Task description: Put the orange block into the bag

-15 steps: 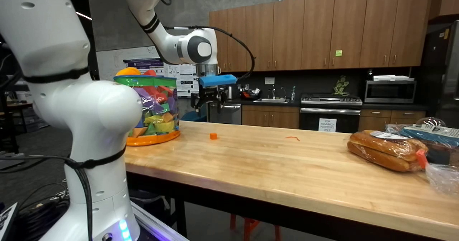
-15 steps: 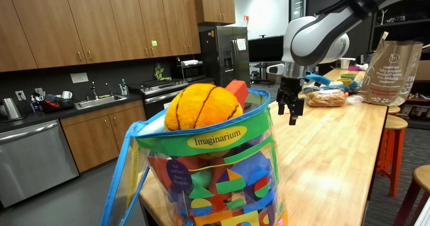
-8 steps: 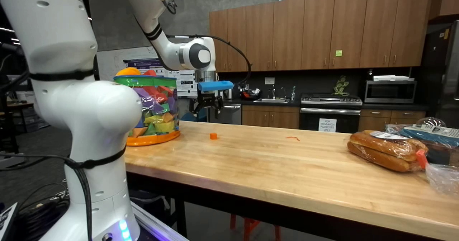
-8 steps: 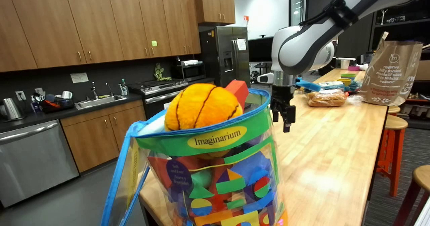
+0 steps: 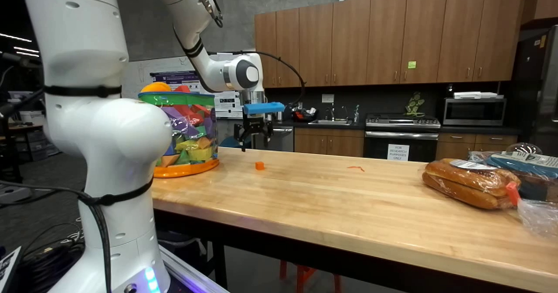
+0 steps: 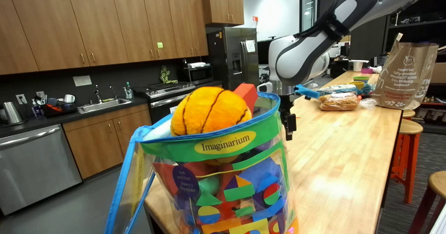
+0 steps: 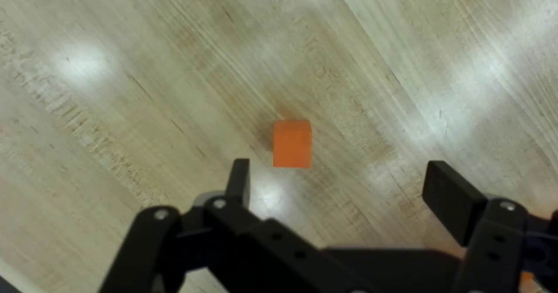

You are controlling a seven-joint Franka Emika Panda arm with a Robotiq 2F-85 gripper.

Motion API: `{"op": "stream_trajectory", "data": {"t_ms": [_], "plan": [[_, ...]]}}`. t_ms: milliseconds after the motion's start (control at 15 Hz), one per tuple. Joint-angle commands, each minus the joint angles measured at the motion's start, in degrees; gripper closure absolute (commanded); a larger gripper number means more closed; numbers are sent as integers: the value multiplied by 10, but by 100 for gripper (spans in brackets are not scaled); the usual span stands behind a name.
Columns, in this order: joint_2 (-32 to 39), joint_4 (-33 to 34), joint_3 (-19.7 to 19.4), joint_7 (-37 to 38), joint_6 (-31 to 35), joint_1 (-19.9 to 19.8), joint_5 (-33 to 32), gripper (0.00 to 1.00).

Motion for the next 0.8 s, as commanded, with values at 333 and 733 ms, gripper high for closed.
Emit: {"op": "stream_trajectory", "data": {"t_ms": [333,733], "plan": [[64,36,20,5,-16,-21,-16,0],[91,51,29,19,11,-29,-8,0]]}}
